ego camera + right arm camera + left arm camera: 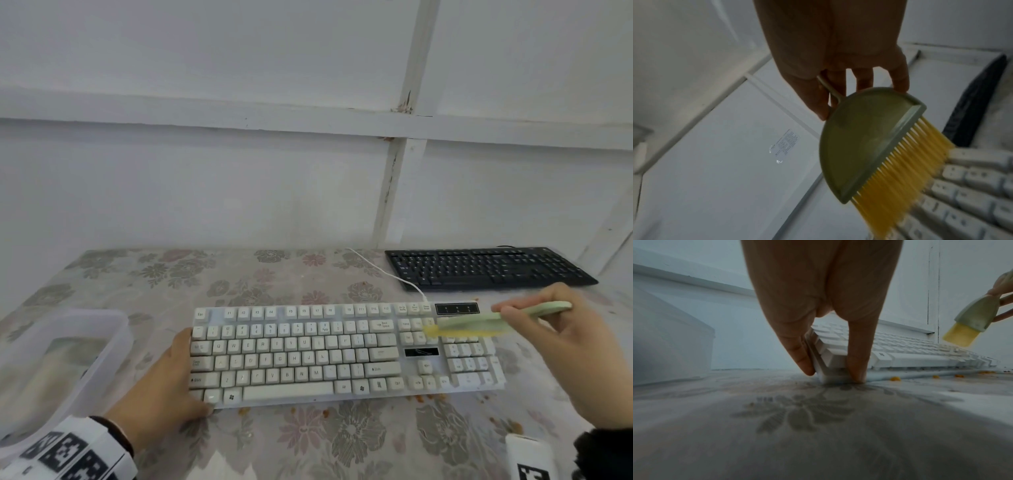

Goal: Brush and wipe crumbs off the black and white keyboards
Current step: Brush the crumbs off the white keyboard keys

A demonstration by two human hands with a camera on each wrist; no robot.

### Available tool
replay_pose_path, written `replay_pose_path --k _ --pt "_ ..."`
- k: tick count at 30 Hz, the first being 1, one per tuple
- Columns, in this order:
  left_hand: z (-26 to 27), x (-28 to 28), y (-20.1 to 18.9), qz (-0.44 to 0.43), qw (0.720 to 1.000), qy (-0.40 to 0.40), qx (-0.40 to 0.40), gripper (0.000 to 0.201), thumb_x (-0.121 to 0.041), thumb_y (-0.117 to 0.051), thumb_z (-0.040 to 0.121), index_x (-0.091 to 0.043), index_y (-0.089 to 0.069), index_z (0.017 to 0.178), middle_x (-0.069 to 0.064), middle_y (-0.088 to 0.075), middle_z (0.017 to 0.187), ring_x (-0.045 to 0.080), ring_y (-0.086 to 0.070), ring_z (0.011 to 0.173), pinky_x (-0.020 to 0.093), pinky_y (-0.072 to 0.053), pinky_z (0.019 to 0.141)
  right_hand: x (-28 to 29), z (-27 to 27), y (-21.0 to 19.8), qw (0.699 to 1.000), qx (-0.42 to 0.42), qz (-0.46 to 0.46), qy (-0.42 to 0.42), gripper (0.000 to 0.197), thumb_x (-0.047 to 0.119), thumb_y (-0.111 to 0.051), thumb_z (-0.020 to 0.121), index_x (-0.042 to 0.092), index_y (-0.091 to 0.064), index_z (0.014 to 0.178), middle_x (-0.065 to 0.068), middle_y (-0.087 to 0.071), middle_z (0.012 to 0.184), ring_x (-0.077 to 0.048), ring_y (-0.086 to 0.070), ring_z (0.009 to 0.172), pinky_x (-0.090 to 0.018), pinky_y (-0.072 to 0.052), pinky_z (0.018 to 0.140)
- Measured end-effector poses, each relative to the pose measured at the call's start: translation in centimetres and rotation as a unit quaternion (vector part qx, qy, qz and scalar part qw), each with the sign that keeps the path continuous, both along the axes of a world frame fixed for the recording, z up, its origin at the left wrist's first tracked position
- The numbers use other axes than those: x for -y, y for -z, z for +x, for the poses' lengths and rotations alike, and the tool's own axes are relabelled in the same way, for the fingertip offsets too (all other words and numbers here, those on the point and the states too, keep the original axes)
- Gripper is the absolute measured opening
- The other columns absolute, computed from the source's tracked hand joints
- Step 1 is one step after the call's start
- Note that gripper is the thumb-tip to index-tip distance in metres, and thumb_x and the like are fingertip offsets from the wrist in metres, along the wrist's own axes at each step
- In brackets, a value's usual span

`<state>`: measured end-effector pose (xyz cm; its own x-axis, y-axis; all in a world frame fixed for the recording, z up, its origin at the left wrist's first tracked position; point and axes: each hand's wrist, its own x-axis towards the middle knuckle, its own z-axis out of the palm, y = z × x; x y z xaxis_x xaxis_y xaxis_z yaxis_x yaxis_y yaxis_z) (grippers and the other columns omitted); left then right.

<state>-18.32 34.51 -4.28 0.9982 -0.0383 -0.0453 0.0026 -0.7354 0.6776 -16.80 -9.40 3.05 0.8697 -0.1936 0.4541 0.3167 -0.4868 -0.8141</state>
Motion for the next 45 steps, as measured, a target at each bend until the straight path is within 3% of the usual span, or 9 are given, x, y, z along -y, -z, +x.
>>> replay_pose_path --k 10,14,18,20,22,28,32,37,45 --pt "0.0 0.2 -0.2 0.021 1.0 -0.006 -0.003 0.084 -0.019 -0.079 0.06 -0.028 -0.026 0.126 -0.016 -0.052 0.112 -0.001 -0.056 0.095 0.013 -0.048 0.07 2.0 0.1 0.9 0.991 0.006 -0.048 0.128 0.012 0.024 -0.067 0.085 0.028 -0.055 0.085 0.008 -0.066 0.087 -0.016 -0.061 0.081 -0.024 -0.047 0.072" --pt "-0.1 0.3 -0.3 0.022 1.0 -0.006 -0.003 0.084 -0.018 -0.078 0.061 -0.029 -0.024 0.125 -0.017 -0.05 0.112 -0.001 -0.055 0.095 0.013 -0.048 0.071 1.0 -0.9 0.3 0.982 0.006 -0.075 0.176 0.052 0.08 -0.047 0.071 0.029 -0.051 0.079 0.012 -0.06 0.083 -0.02 -0.053 0.076 -0.027 -0.041 0.067" --pt "-0.2 0.7 -0.7 0.03 1.0 -0.009 0.001 0.083 -0.016 -0.077 0.064 -0.029 -0.02 0.123 -0.017 -0.048 0.11 -0.005 -0.051 0.091 0.009 -0.045 0.066 -4.4 -2.2 -2.0 0.987 0.023 -0.084 0.138 0.022 0.024 -0.064 0.088 0.027 -0.046 0.076 0.005 -0.057 0.076 -0.01 -0.056 0.072 -0.013 -0.041 0.055" --pt "-0.2 0.6 -0.7 0.029 1.0 -0.007 -0.002 0.085 -0.016 -0.078 0.064 -0.028 -0.021 0.126 -0.016 -0.048 0.111 -0.004 -0.051 0.092 0.01 -0.045 0.066 -8.3 -3.0 -2.6 0.996 0.011 -0.066 0.065 0.017 0.015 -0.063 0.087 0.023 -0.05 0.08 0.007 -0.06 0.081 0.006 -0.057 0.074 -0.006 -0.042 0.058" --pt "-0.2 0.5 -0.6 0.03 1.0 -0.007 -0.005 0.086 -0.017 -0.078 0.064 -0.025 -0.022 0.129 -0.014 -0.048 0.113 0.0 -0.053 0.095 0.012 -0.046 0.068 -12.4 -3.7 -2.3 0.999 -0.012 -0.041 -0.013 0.013 0.017 -0.064 0.085 0.022 -0.052 0.081 0.016 -0.061 0.085 0.007 -0.058 0.077 -0.005 -0.045 0.066" --pt "-0.2 0.6 -0.7 0.013 1.0 -0.01 -0.006 0.086 -0.015 -0.08 0.062 -0.024 -0.024 0.127 -0.014 -0.05 0.111 0.0 -0.054 0.094 0.008 -0.046 0.065 -23.1 -4.5 -0.5 0.988 -0.041 -0.052 -0.137 0.014 0.037 -0.057 0.09 0.033 -0.045 0.082 0.014 -0.058 0.081 -0.007 -0.055 0.086 -0.041 -0.046 0.086" --pt "-0.1 0.4 -0.6 0.015 1.0 -0.001 0.018 0.087 -0.02 -0.082 0.06 -0.023 -0.029 0.129 -0.027 -0.039 0.106 -0.007 -0.05 0.09 0.002 -0.043 0.069 -26.5 -5.1 -0.2 0.979 -0.016 -0.098 -0.178 0.011 0.043 -0.044 0.089 0.036 -0.038 0.085 0.021 -0.045 0.074 -0.004 -0.045 0.087 -0.039 -0.037 0.09" --pt "0.1 0.1 -0.1 -0.001 1.0 0.008 0.03 0.08 -0.019 -0.082 0.059 -0.019 -0.035 0.124 -0.018 -0.048 0.106 -0.003 -0.054 0.093 0.007 -0.046 0.074 -27.9 -5.2 0.9 0.976 -0.036 -0.123 -0.177 0.009 0.044 -0.038 0.092 0.039 -0.032 0.088 0.017 -0.049 0.084 -0.007 -0.042 0.093 -0.036 -0.024 0.093" --pt "0.1 0.2 -0.1 0.018 1.0 -0.012 0.015 0.087 -0.019 -0.08 0.06 -0.026 -0.024 0.126 -0.014 -0.053 0.109 0.001 -0.055 0.091 0.007 -0.045 0.064 -26.5 -4.9 1.0 0.979 0.013 -0.189 -0.069 0.011 0.029 -0.046 0.083 0.036 -0.036 0.084 0.019 -0.042 0.065 -0.011 -0.05 0.075 -0.04 -0.035 0.084"
